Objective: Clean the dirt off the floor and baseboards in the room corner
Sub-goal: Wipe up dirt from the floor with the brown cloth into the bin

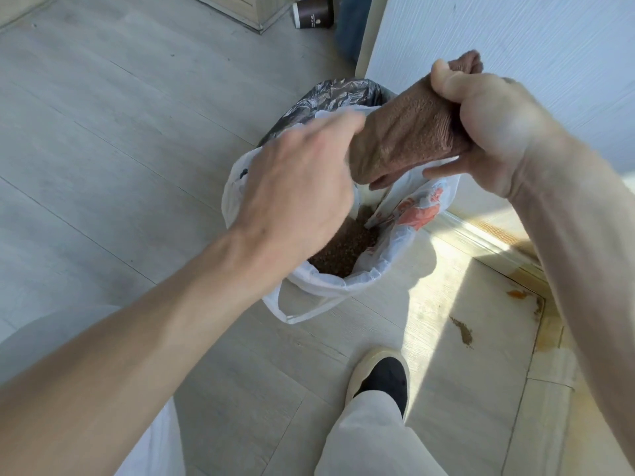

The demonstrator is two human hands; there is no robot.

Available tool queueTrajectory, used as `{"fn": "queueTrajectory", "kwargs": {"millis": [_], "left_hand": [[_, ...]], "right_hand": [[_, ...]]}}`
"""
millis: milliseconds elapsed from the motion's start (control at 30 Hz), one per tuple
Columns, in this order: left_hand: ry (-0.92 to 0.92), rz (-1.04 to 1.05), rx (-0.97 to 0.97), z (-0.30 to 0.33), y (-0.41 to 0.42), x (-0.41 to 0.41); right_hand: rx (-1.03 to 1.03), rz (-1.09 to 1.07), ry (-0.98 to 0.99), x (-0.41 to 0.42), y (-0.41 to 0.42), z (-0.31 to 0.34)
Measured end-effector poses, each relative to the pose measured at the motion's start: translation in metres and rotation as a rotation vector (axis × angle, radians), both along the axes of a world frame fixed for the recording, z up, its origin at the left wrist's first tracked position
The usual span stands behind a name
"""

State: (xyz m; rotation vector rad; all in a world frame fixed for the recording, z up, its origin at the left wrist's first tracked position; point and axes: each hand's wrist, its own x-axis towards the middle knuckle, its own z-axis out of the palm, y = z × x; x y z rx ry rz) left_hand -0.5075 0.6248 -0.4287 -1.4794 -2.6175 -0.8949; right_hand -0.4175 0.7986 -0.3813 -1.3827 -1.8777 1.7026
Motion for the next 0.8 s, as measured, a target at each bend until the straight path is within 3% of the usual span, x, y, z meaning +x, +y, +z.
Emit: {"fn": "queueTrajectory", "kwargs": {"millis": [33,67,133,167,200,267,300,333,367,433,467,500,567,600,633,700,733,800], "left_hand": [[-0.032,-0.051,0.053,0.002,0.003,0.003],[-0.082,-0.145,-0.027,-0.002,0.006,0.007],[-0.102,-0.228,-0.420,-0.016,0.004,0.018],[-0.099,-0.157,-0.538,-0.022,0.001,0.016],[-0.064,-0.072,-0.539,-0.021,0.000,0.011],[-0.007,0.008,-0.195,-0.006,0.009,-0.001],[0.005,-0.013,-0.020,-0.001,0.013,-0.001],[-0.031,-0.086,-0.009,-0.001,0.016,0.000],[-0.114,-0.170,-0.126,-0.006,0.019,0.002],[-0.137,-0.189,-0.550,-0.027,0.015,0.006],[-0.128,-0.121,-0.583,-0.031,0.011,0.003],[-0.104,-0.055,-0.480,-0.028,0.009,-0.001],[-0.047,0.003,-0.025,-0.012,0.015,-0.009],[-0.035,-0.030,0.114,-0.003,0.020,-0.007],[-0.064,-0.122,0.109,0.002,0.024,-0.007],[-0.113,-0.236,-0.211,-0.015,0.025,-0.003],[-0.118,-0.197,-0.327,-0.025,0.019,-0.006],[-0.098,-0.065,-0.264,-0.029,0.013,-0.017]], "right_hand": [[-0.005,-0.002,0.011,-0.001,0.000,0.000],[-0.011,-0.015,0.031,-0.001,0.000,0.000],[-0.027,-0.051,0.074,-0.003,-0.001,-0.001],[-0.032,-0.056,0.084,-0.003,-0.002,-0.001],[-0.034,-0.056,0.093,-0.002,-0.003,0.000],[-0.052,-0.067,0.112,0.001,-0.001,0.001],[-0.056,-0.057,0.117,0.001,-0.001,0.001],[-0.059,-0.041,0.123,0.000,-0.002,0.002],[-0.056,-0.029,0.129,-0.001,-0.002,0.003],[-0.041,-0.010,0.120,-0.003,-0.004,0.002],[-0.036,0.000,0.113,-0.003,-0.004,0.001],[-0.036,0.011,0.109,-0.003,-0.003,-0.001],[-0.049,0.028,0.115,-0.002,-0.001,-0.002],[-0.055,0.036,0.122,-0.002,-0.001,-0.002],[-0.058,0.044,0.132,-0.003,-0.001,-0.001],[-0.064,0.063,0.127,-0.003,-0.001,-0.002],[-0.072,0.076,0.109,-0.002,-0.002,-0.004],[-0.108,0.074,0.092,0.001,-0.001,-0.009]]}}
